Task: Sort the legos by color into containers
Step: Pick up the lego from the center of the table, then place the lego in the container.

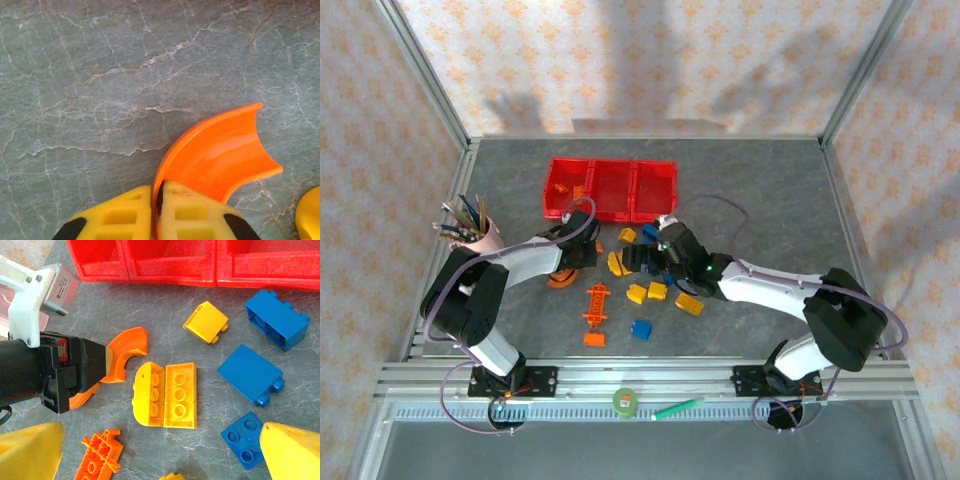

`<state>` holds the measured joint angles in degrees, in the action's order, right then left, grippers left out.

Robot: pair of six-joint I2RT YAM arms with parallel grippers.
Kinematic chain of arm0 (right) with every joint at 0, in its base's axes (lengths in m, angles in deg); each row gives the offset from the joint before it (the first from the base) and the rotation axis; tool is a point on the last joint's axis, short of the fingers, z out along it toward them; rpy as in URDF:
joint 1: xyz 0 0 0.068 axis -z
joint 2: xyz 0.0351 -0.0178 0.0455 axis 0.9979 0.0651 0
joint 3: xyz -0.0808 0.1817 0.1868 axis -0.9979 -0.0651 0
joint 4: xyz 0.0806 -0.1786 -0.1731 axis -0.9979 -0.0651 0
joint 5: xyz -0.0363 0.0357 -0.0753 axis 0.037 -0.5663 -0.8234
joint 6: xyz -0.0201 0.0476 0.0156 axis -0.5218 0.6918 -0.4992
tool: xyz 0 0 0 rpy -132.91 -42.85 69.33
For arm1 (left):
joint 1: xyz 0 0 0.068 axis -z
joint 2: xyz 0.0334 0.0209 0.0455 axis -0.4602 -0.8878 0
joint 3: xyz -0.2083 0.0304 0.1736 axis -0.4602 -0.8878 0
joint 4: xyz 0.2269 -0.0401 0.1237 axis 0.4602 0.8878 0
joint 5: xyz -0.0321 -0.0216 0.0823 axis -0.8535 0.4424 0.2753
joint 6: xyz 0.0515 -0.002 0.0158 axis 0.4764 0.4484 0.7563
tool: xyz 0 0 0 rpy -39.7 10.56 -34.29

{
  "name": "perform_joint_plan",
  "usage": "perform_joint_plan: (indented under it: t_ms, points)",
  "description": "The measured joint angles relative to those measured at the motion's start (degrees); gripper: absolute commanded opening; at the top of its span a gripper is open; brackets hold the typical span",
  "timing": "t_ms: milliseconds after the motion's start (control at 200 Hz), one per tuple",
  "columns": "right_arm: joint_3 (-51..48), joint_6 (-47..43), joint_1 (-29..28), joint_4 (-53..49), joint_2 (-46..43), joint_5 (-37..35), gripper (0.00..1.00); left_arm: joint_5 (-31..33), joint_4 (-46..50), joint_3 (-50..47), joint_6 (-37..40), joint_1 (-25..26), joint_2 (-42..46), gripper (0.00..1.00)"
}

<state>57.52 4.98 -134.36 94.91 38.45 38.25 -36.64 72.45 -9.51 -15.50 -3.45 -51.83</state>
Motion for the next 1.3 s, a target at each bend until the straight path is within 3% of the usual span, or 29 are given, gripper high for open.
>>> perform_joint_plan:
  t_ms: [305, 531, 821, 941, 1301]
  points:
    - [0.0, 0.0, 0.0, 0.3, 0.1, 0.0, 1.0, -1.0, -0.5, -0.6, -0.8, -0.1, 1.1, 0.0]
    - [0.7, 0.0, 0.0, 0.2, 0.1, 0.0, 1.0, -1.6, 1.5, -1.2, -1.7, -0.5, 6.8, 0.0]
    - [7.1, -0.1, 1.3, 0.1, 0.8, 0.0, 1.0, -1.1, 3.7, 4.8, -3.1, -8.0, 11.8, 0.0]
    - [9.6, -0.1, 3.3, 0.3, 2.8, 0.5, 1.0, -1.0, 4.3, 12.9, -3.0, -10.6, 8.1, 0.0]
    - [11.4, -1.1, 6.3, 0.2, 6.6, 1.0, 1.0, 1.7, 7.2, 39.0, -2.9, -14.7, -15.6, 0.0]
